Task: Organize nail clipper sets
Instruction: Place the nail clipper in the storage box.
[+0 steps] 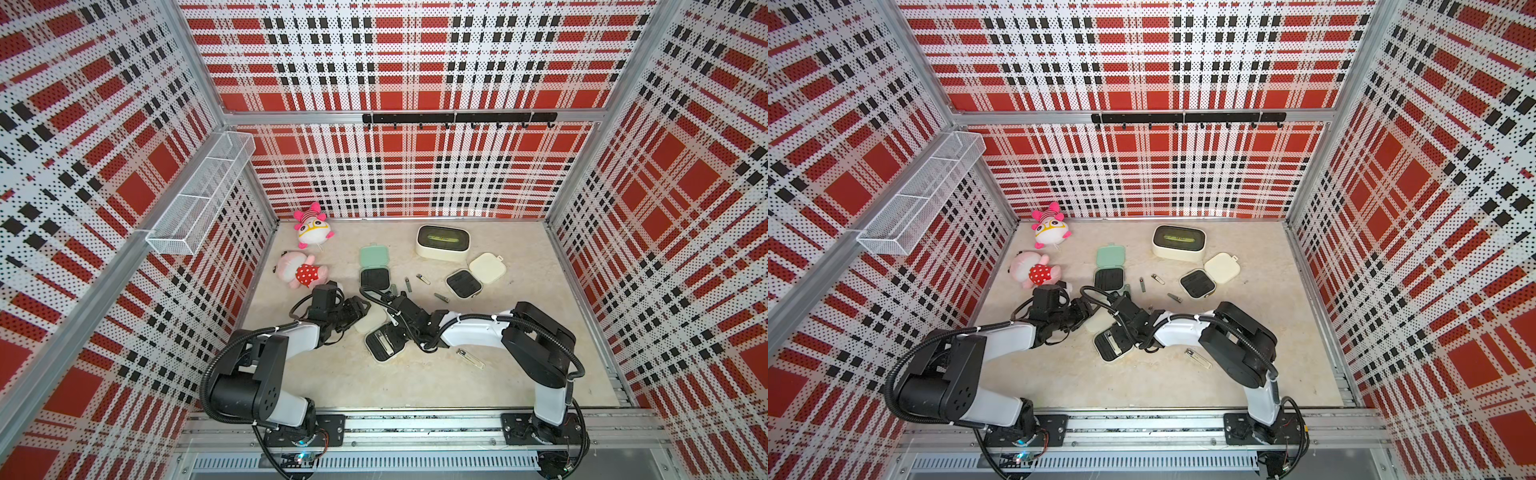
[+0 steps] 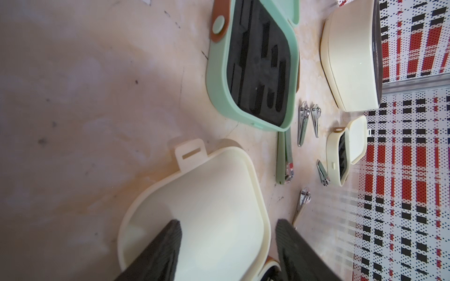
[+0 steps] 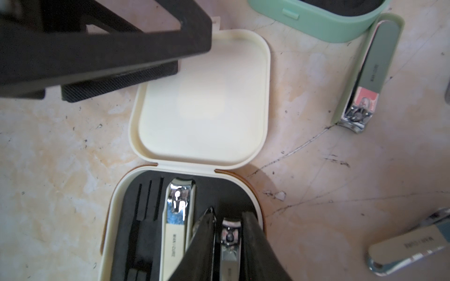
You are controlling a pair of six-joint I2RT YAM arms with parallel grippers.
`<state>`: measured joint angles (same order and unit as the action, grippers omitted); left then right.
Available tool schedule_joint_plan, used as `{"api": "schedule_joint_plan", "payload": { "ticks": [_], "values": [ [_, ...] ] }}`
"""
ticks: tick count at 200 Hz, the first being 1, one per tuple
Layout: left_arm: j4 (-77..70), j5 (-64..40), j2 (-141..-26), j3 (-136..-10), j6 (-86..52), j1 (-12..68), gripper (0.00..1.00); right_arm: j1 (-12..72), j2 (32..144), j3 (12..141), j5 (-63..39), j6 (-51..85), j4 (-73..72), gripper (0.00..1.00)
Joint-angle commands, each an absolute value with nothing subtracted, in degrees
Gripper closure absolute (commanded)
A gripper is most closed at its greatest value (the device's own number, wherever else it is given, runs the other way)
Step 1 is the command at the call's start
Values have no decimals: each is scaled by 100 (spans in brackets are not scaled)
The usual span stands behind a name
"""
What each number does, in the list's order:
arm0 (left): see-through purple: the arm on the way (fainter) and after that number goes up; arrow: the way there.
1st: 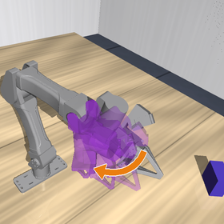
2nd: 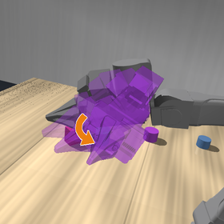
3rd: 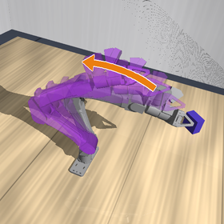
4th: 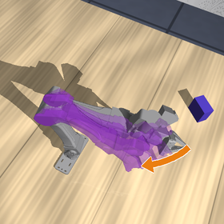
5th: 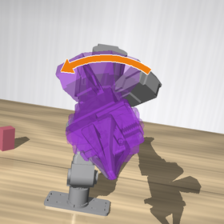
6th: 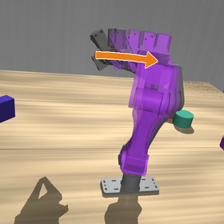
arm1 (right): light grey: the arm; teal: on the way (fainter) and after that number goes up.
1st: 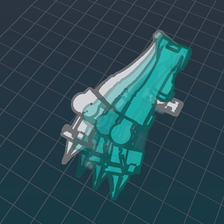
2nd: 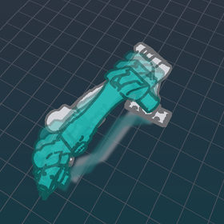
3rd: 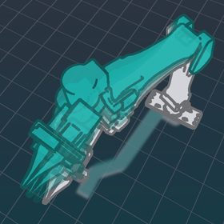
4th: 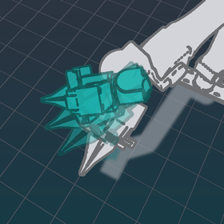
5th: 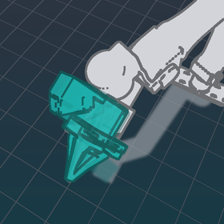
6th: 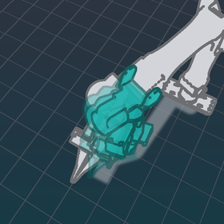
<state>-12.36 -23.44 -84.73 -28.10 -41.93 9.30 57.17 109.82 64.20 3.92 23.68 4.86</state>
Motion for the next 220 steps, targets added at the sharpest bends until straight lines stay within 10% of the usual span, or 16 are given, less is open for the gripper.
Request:
{"api": "schedule_joint_plan", "payload": {
  "ticks": [1, 135, 220],
  "values": [
    [-911, -2241, -8565, -2637, -4131, 896, 33, 5704, 10890, 6378, 688, 2413, 725, 74],
    [-946, -2232, -8622, -2666, -4148, 935, 33, 5669, 10750, 6599, 924, 2497, 846, 69],
    [-939, -2250, -8600, -2694, -4150, 943, 33, 5592, 10310, 6269, 825, 2582, 791, 48]
  ]
}}
